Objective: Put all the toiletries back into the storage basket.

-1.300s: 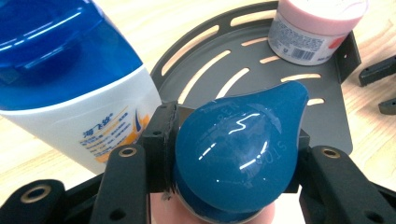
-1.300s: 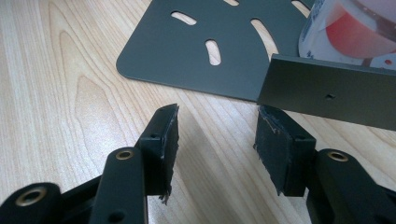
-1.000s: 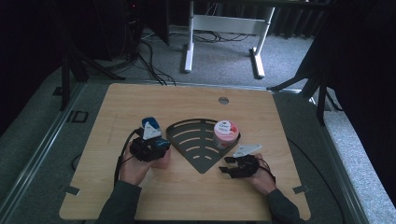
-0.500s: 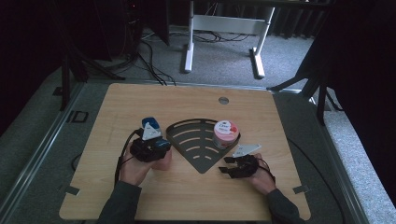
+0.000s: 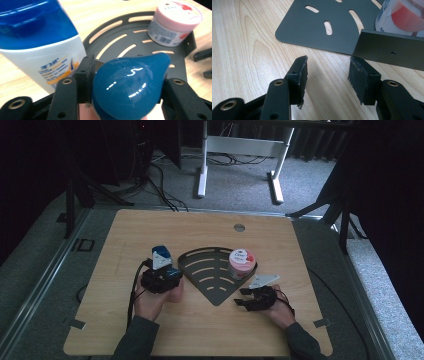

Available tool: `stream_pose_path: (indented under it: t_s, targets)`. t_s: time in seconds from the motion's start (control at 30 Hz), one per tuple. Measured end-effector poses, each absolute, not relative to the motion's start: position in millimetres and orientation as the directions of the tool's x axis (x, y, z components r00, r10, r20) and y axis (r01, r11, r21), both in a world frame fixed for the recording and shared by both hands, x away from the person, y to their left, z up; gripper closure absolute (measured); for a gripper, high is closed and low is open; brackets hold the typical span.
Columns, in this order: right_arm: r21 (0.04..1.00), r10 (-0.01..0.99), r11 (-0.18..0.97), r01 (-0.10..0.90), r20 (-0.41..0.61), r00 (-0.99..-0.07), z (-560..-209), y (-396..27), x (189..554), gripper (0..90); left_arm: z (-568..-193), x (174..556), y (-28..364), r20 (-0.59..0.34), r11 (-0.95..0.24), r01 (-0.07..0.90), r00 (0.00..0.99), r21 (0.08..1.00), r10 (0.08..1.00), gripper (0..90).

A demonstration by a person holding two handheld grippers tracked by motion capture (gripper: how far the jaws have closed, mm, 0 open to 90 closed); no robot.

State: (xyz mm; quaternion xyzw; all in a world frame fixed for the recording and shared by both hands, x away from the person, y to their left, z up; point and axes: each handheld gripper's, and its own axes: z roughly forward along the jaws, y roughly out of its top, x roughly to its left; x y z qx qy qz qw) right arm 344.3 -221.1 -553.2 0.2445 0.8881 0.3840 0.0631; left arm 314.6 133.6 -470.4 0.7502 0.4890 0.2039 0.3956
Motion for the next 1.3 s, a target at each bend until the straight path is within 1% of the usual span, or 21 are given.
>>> stream_pose_path:
  t_s: [0.07, 0.23, 0.47, 0.87, 1.07, 1.3]
  targets:
    - [0.713, 0.483, 0.585, 0.386, 0.076, -0.872, -553, -221, 344, 49.0, -470, 314, 133, -0.081, -0.205, 0.579, 0.429, 0.789, 0.9, 52.1]
    - [0.713, 0.484, 0.585, 0.387, 0.076, -0.872, -553, -222, 344, 49.0, -467, 315, 133, -0.071, -0.227, 0.586, 0.441, 0.778, 0.895, 52.6]
    - [0.714, 0.484, 0.584, 0.386, 0.076, -0.872, -553, -222, 345, 49.1, -464, 316, 129, -0.029, -0.308, 0.57, 0.505, 0.762, 0.862, 52.9]
    - [0.715, 0.484, 0.584, 0.386, 0.075, -0.872, -553, -222, 345, 49.1, -463, 314, 130, -0.003, -0.366, 0.542, 0.562, 0.756, 0.827, 53.1]
    - [0.715, 0.483, 0.583, 0.384, 0.074, -0.872, -553, -222, 345, 49.1, -459, 312, 131, 0.004, -0.371, 0.524, 0.574, 0.767, 0.819, 53.2]
    - [0.716, 0.482, 0.583, 0.384, 0.075, -0.873, -554, -222, 345, 49.1, -455, 311, 132, -0.01, -0.377, 0.516, 0.599, 0.769, 0.8, 53.2]
